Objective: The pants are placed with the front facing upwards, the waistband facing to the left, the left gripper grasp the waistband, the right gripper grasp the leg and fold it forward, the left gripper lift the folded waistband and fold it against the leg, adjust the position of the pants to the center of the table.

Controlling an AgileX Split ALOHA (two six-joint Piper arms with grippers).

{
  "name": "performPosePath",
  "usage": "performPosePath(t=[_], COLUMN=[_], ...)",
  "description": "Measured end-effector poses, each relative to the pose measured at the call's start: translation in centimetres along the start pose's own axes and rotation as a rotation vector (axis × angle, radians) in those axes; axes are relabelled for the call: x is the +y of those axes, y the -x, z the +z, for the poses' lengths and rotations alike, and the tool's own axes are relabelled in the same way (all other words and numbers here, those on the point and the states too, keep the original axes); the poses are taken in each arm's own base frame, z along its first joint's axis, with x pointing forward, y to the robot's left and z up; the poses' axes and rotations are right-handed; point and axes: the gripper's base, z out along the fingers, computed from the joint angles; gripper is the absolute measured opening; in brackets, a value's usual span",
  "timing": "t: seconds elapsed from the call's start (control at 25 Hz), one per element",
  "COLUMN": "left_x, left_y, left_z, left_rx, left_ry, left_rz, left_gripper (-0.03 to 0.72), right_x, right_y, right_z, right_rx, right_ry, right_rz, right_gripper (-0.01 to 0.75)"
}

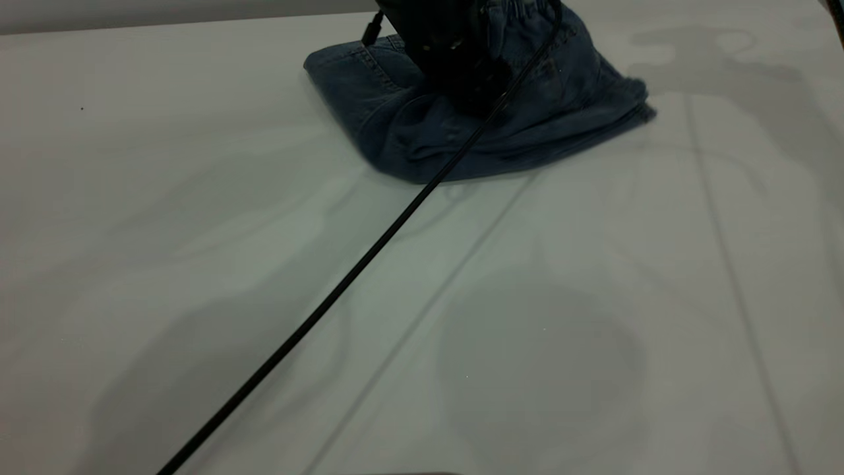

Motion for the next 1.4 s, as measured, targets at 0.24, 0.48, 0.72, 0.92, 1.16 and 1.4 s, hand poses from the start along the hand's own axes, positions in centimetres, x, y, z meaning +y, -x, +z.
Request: performPosePath(t=[0.24, 0.48, 0.72, 0.92, 1.16, 1.4], left_x=[-0.3, -0.7, -0.6, 0.8, 3.0, 4.9], left_y=[-0.9, -1.8, -1.1, 1.9, 6.1, 9.1], left_z=[-1.8, -2.6, -3.9, -7.4, -12.4, -16.9], left_rx=[0.201, 0.316, 0.351, 0.366, 0.272, 0.132], left_ry=[-0.109, -0.189, -0.177, -0.137, -0.072, 0.029], left_rz=[0.250, 0.304, 0.175, -0.024, -0.115, -0.170], left_gripper=[0.419, 0.400, 0.394, 0.394, 0.394, 0.394], right_x=[0.0, 0.0, 0.2, 1.6, 3.9, 5.8], right_y=[0.1, 0.2, 0.6, 1.9, 2.8, 2.2], right_z=[0.0, 0.0, -0.8, -4.7, -12.2, -18.4], right_rx=[-0.009, -0.018, -0.042, -0.114, -0.240, -0.356], right_ry=[-0.001, -0.002, -0.001, 0.009, 0.019, 0.026], right_rz=[0.000, -0.003, -0.027, -0.073, -0.137, -0.158], right_gripper=[0.514, 0.514, 0.514, 0.514, 0.514, 0.514])
